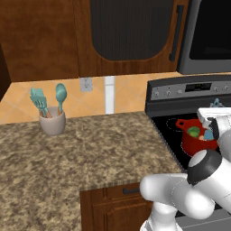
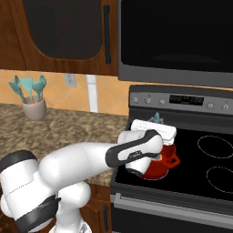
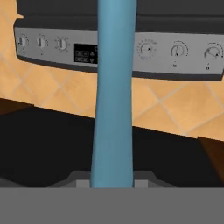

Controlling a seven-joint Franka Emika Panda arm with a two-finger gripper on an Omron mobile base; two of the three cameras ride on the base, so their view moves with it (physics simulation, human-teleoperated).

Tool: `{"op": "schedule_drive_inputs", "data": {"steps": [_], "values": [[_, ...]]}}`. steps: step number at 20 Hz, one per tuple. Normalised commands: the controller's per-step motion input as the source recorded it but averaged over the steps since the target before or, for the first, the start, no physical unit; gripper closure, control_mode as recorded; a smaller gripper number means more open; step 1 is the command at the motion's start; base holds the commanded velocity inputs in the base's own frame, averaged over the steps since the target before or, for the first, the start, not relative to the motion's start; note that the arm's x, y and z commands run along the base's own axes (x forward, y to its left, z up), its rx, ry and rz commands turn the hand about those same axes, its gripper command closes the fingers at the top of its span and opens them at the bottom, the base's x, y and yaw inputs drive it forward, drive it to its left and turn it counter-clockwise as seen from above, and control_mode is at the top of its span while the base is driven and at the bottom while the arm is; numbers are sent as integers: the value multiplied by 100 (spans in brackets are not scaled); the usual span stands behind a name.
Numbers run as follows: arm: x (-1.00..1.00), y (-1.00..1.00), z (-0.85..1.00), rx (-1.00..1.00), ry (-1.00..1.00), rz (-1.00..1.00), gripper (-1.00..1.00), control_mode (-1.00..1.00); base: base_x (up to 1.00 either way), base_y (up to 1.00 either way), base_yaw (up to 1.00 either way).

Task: Put the squash and broccoli in the pot. Retrieve the spatula and lightly stir the vegetables in the pot.

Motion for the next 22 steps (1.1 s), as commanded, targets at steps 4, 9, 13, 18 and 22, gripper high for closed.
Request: {"op": "schedule_drive_inputs", "data": {"steps": [4,9,13,18,22], "values": [[45,24,-12,1,-7,0,100,-100,0,0,0],[42,9,-17,7,-19,0,100,-100,0,0,0],[23,0,-18,4,-5,0,100,-100,0,0,0],[4,0,-40,1,7,0,100,-100,0,0,0],[-15,0,-23,0,27,0,100,-100,0,0,0]]}}
